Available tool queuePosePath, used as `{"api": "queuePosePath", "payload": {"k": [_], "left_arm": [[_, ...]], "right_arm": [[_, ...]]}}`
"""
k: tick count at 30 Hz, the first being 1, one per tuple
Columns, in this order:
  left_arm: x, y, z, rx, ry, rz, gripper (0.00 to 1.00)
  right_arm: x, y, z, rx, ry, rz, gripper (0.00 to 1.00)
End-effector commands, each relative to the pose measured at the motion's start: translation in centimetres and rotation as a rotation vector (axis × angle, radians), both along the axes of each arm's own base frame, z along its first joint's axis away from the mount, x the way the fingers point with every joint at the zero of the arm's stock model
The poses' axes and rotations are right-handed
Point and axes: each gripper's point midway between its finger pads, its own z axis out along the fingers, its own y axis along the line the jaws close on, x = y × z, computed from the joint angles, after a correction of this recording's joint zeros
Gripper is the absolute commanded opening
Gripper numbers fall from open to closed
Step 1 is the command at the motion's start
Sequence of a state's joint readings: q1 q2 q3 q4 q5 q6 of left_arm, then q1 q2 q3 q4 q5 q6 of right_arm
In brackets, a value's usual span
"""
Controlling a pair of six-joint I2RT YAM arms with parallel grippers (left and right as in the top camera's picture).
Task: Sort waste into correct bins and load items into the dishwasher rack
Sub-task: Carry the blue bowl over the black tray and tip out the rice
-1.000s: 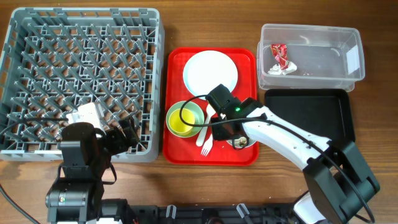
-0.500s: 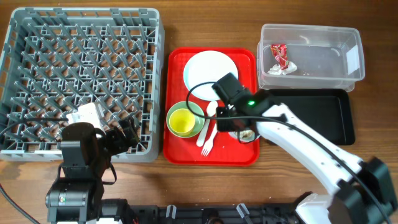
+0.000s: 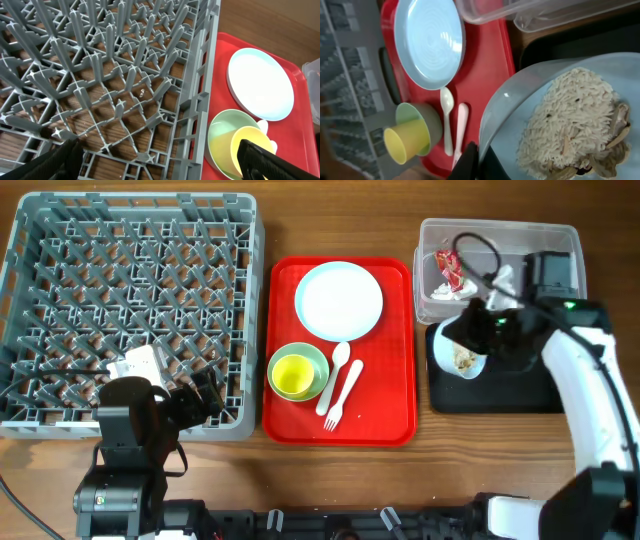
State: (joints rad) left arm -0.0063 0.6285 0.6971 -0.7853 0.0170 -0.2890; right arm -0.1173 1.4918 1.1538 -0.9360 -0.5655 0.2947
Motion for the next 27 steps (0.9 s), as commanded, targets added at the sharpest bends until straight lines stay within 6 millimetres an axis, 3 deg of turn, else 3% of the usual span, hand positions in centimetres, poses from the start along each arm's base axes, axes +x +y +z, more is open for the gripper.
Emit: {"api": "queuePosePath", "payload": {"k": [1,10,17,21,27], "left_arm": [[0.1,-0.1,0.8,0.01,-0.022,-0.015,1.0],[0.1,-0.1,0.8,0.01,-0.022,-0.015,1.0],[0.1,-0.1,0.8,0.01,-0.022,-0.016,1.0],[0.1,-0.1,0.8,0.01,-0.022,-0.015,1.0],[0.1,-0.1,0.8,0.01,-0.022,-0.015,1.0]], "right_arm": [[0.7,0.2,0.3,0.2,-0.033,0.071,0.04],[2.2,-3.6,-0.5,0.495,-0.009,-0.077,0.04],[2.3,-6.9,-0.4,0.52,-0.037,-0.168,0.04],[2.0,-7.0,1.1,0.582,-0.127,-0.125,0.04],[0.3,-6.3,0.8,0.509,-0.206,0.018,0.04]]}}
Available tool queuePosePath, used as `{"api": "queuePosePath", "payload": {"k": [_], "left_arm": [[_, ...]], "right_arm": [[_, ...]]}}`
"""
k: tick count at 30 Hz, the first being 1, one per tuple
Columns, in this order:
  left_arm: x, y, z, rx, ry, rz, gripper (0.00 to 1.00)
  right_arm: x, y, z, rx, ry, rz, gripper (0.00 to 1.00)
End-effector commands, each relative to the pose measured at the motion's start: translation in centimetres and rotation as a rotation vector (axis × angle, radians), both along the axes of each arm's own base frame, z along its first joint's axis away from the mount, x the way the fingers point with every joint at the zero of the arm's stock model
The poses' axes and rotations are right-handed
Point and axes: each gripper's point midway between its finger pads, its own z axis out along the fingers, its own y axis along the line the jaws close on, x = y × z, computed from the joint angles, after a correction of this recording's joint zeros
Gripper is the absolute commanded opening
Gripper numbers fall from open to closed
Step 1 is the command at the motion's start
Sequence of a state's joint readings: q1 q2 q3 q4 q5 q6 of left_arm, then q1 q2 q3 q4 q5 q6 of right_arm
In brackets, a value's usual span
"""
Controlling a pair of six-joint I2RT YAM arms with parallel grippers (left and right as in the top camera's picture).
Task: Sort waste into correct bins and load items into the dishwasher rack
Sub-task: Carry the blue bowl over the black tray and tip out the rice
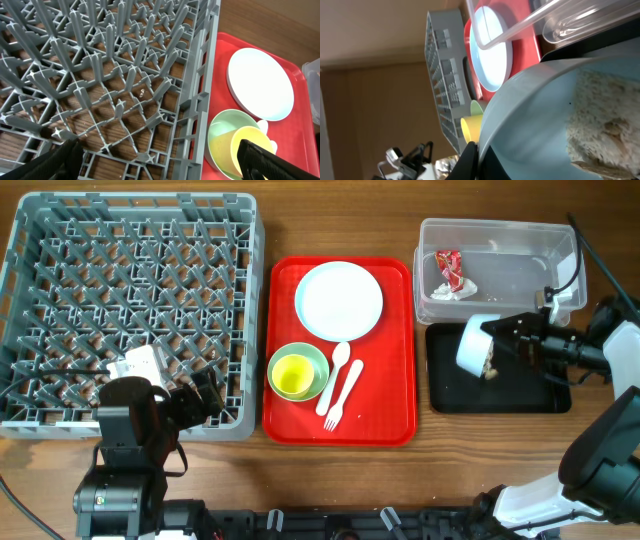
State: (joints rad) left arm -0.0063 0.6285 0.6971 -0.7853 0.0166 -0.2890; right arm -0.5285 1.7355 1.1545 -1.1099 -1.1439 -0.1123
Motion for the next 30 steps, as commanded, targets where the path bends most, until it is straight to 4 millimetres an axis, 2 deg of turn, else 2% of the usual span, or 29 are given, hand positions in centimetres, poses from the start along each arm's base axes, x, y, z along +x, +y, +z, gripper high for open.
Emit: {"api": "queuePosePath", "payload": {"k": [1,6,18,20,23,25,27,30], "left_arm": [[0.1,-0.1,0.8,0.009,-0.022,-0.016,1.0],[0.1,-0.1,0.8,0.009,-0.022,-0.016,1.0],[0.2,-0.1,0.8,0.009,-0.022,-0.016,1.0],[0.2,-0.1,0.8,0.009,-0.022,-0.016,1.0],[0.2,-0.1,0.8,0.009,-0.022,-0.016,1.0],[0.1,-0.1,0.8,0.01,-0.022,-0.016,1.0],[0.1,-0.1,0.8,0.01,-0.022,-0.016,1.0],[0.2,-0.1,0.8,0.01,-0.022,-0.016,1.0]], "right_arm": [[0.0,0.1,0.6,-0.045,-0.156,0.077,0.04],[-0.2,0.8,2.1,-0.01,-0.282,0.108,0.04],[-0.4,0.9,2.1,-0.079,-0.424,0.174,0.04],[-0.3,0.9,2.3,-0.063,-0.407,0.161,0.04],[0.4,1.0,4.0,0.056,-0.396,0.084,0.04],[1.5,-0.4,4.6,0.173,-0.265,-0.026,0.04],[1.9,-2.1,4.6,0.182,-0.248,-0.084,0.04],[1.4,-4.5,2.6,0.096,-0.147,-0.15,0.04]]}}
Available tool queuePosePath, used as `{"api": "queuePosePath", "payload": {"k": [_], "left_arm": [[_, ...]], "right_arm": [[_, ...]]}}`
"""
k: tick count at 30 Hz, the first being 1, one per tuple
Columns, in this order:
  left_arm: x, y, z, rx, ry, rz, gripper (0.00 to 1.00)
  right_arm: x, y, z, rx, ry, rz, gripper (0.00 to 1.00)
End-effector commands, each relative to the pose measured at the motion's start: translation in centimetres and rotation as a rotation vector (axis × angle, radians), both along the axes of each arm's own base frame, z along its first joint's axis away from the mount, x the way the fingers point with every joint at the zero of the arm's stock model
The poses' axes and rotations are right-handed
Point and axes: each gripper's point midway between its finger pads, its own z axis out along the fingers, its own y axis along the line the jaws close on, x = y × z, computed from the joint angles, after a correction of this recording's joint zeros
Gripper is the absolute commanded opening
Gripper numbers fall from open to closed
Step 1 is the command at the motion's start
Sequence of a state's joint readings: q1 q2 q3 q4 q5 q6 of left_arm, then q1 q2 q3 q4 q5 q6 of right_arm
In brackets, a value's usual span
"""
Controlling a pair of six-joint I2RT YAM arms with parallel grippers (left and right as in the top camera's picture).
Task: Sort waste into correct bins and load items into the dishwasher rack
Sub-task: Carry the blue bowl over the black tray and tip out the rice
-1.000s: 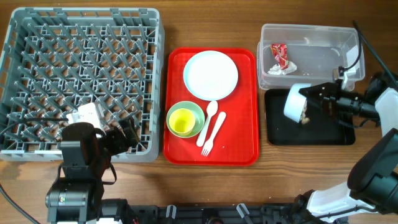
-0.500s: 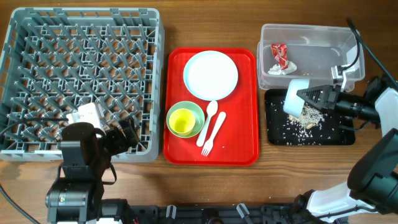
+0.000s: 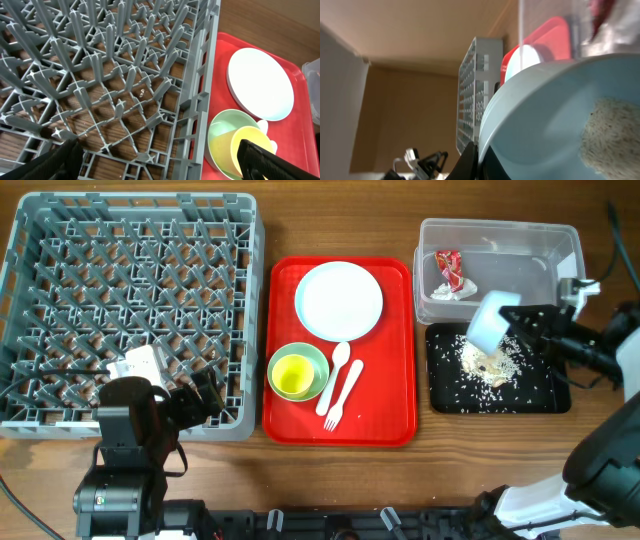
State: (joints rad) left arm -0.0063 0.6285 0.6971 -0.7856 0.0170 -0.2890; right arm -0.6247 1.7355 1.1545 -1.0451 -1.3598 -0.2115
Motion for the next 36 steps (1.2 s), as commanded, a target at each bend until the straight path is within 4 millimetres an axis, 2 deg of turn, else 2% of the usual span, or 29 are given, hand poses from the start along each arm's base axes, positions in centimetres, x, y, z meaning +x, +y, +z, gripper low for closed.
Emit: {"api": "queuePosePath", "payload": {"k": [1,2,3,9,14,17,18,20,21,25,30,31,32,33,34,36], "left_arm": [[0.2,-0.1,0.8,0.01,-0.022,-0.015,1.0],[0.2,-0.1,0.8,0.01,-0.023,-0.015,1.0],[0.2,-0.1,0.8,0.01,-0.023,-0.015,1.0],[0.2,-0.1,0.8,0.01,-0.022,-0.015,1.0],[0.2,-0.1,0.8,0.01,-0.023,-0.016,1.0],[0.2,-0.1,0.8,0.01,-0.023,-0.016,1.0],[0.2,-0.1,0.8,0.01,-0.022,-0.015,1.0],[0.2,-0.1,0.8,0.01,-0.023,-0.015,1.0],[0.2,-0.1,0.8,0.01,-0.023,-0.016,1.0],[0.2,0.0,0.8,0.01,-0.023,-0.015,1.0],[0.2,0.0,0.8,0.01,-0.023,-0.015,1.0],[0.2,0.0,0.8,0.01,-0.023,-0.015,1.0],[0.2,0.0,0.8,0.01,-0.023,-0.015,1.0],[0.2,0.0,0.8,0.01,-0.023,-0.015,1.0],[0.2,0.0,0.8,0.01,-0.023,-0.015,1.0],[0.2,0.0,0.8,0.01,-0.023,-0.015,1.0]], "right_arm": [[-0.3,-2.5,-1.8,-0.005,0.174,-0.089,0.04],[-0.4,-3.8,-2.0,-0.005,0.192,-0.133,0.05],[-0.3,-4.2,-1.9,0.001,0.19,-0.148,0.04],[-0.2,-3.4,1.4,0.255,0.2,-0.158,0.04],[-0.1,-3.6,0.9,0.227,0.202,-0.162,0.04],[0.0,-3.5,1.9,0.276,0.174,-0.157,0.04],[0.1,-3.6,1.7,0.252,0.163,-0.156,0.04],[0.2,-4.0,0.1,0.041,0.045,-0.125,0.04],[-0.1,-3.5,-0.3,-0.051,-0.038,-0.082,0.04],[-0.9,-1.6,1.1,-0.1,-0.23,-0.008,0.04],[-1.3,-1.4,0.5,-0.155,-0.241,0.022,0.04],[-1.3,-1.4,0.5,-0.14,-0.222,0.017,0.04],[-1.3,-1.5,0.2,-0.091,-0.127,-0.002,0.04],[-1.4,-1.6,-0.7,-0.046,0.025,-0.028,0.04],[-2.0,-2.0,-2.7,-0.034,0.246,-0.064,0.04],[-2.6,-1.7,-3.0,-0.072,0.238,-0.035,0.04]]}}
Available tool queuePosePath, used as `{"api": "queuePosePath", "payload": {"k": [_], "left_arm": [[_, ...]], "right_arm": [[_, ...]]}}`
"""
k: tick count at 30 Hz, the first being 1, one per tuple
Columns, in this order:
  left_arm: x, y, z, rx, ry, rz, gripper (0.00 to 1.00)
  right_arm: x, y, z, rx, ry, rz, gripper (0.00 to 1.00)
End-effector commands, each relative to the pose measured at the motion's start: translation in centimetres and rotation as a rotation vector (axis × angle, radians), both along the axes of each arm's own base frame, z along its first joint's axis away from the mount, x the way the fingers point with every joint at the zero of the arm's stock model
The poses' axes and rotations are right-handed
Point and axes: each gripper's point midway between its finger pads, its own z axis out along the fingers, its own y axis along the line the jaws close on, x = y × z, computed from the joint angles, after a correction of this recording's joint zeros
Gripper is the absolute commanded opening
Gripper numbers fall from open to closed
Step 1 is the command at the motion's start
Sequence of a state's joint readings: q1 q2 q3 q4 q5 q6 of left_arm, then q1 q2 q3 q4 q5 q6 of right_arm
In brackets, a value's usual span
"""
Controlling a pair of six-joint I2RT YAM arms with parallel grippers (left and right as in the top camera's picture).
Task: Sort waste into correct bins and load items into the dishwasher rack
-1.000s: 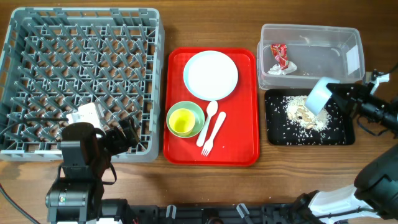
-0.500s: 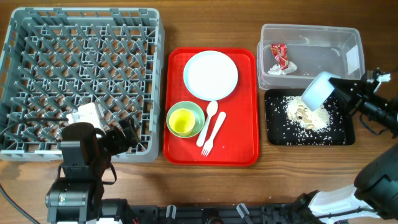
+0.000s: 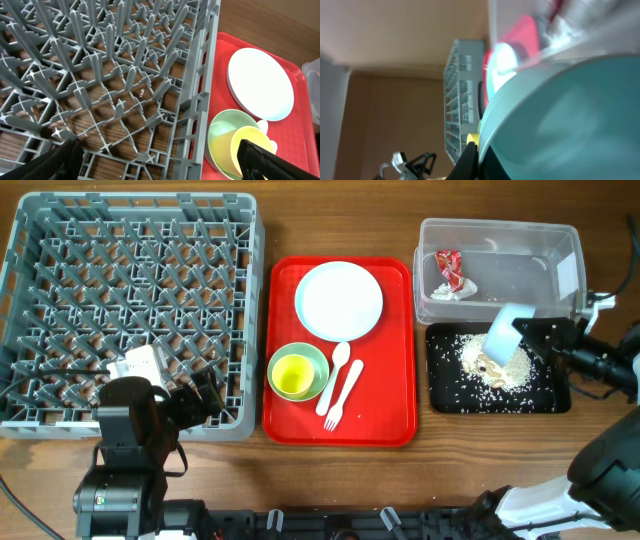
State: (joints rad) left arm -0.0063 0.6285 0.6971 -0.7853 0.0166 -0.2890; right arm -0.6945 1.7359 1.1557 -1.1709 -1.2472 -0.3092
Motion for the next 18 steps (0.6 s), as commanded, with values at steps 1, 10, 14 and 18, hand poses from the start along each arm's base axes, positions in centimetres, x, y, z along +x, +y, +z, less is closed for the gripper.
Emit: {"api": "queuePosePath", "payload": {"k": [1,10,14,18], "left_arm": [[0.2,-0.1,0.8,0.01,-0.022,-0.016,1.0],[0.3,-0.1,0.9,0.009,-0.029,-0.016,1.0],[0.3,-0.1,0.9,0.009,-0.029,-0.016,1.0],[0.3,-0.1,0.9,0.009,-0.029,-0.016,1.0]], "right_arm": [[-1.0,0.4,-1.2,-0.019,0.122,0.021,0.04],[-1.8,8.0,1.7,-0.468,0.031,0.382,0.05],[0.9,15.2,3.4,-0.833,-0.119,0.494,0.04],[4.8,26.1,4.0,-1.059,-0.47,0.539,0.05]]}}
